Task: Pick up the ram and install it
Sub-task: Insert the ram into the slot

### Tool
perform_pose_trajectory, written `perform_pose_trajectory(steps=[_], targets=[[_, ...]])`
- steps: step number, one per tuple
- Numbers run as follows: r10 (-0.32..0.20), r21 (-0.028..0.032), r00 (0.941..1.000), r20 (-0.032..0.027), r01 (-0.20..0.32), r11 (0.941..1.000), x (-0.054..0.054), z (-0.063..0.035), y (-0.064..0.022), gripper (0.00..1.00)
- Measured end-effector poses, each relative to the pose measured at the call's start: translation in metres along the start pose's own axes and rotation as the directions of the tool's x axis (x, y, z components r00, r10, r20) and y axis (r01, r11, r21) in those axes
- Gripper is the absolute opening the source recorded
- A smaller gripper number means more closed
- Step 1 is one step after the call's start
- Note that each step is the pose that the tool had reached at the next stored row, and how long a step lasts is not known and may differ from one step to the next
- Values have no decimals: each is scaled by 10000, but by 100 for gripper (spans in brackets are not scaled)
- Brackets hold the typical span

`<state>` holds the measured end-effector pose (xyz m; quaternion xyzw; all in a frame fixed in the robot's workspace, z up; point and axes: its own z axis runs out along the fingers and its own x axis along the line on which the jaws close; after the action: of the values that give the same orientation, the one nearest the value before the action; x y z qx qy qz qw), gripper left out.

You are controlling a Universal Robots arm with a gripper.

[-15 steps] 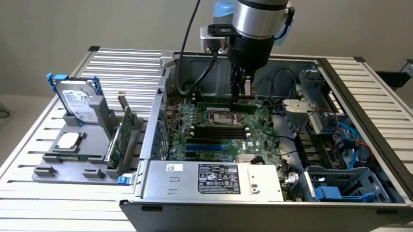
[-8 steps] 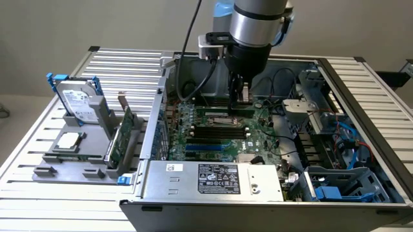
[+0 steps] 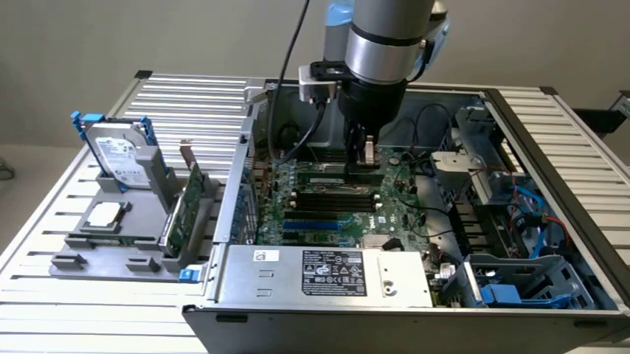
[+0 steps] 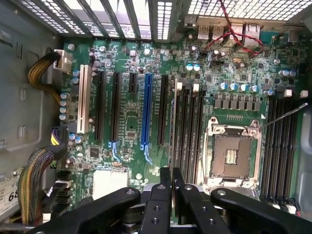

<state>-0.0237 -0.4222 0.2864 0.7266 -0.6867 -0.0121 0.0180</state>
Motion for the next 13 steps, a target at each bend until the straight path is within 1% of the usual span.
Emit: perform_pose_trajectory(steps=[13], targets=[[2,3,10000,1,-2,10000,-23,238,-10,13]])
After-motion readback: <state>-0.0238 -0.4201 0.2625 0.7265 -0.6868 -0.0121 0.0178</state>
